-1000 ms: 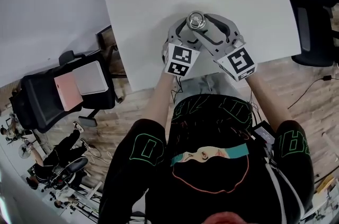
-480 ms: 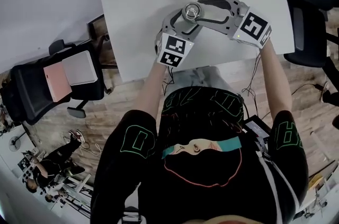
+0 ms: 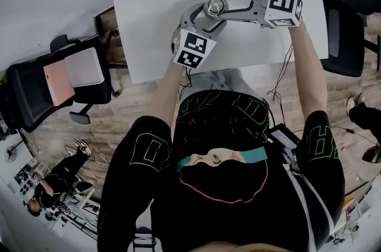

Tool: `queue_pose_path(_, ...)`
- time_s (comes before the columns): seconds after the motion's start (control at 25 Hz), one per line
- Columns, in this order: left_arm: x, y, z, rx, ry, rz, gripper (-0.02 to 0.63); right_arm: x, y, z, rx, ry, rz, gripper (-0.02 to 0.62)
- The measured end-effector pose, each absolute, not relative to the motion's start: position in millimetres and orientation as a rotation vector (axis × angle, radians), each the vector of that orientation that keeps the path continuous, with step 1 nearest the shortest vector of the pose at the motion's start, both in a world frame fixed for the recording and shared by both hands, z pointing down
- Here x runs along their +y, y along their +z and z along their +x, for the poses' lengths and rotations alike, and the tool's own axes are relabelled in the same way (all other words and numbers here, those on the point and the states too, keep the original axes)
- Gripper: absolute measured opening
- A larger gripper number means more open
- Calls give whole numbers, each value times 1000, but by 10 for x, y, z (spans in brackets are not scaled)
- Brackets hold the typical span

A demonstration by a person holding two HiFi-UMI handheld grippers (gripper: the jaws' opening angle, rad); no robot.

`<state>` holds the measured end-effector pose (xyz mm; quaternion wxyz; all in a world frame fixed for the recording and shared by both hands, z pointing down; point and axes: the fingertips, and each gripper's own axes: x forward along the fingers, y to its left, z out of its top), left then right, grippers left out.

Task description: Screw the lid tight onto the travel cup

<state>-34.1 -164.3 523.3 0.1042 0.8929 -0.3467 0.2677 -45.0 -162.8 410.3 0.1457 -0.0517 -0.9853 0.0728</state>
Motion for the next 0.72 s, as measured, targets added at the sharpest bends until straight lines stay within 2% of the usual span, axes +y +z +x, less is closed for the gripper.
queue_pose_path(0.4, -1695, 5228, -383, -1034, 789, 2622, 336, -1684, 4091, -473, -2935, 148, 242, 229)
queue_pose_path(0.72, -1678, 5254, -355, -1044, 803, 2619, 336, -1646, 4162, -394, -2888, 168, 906, 230)
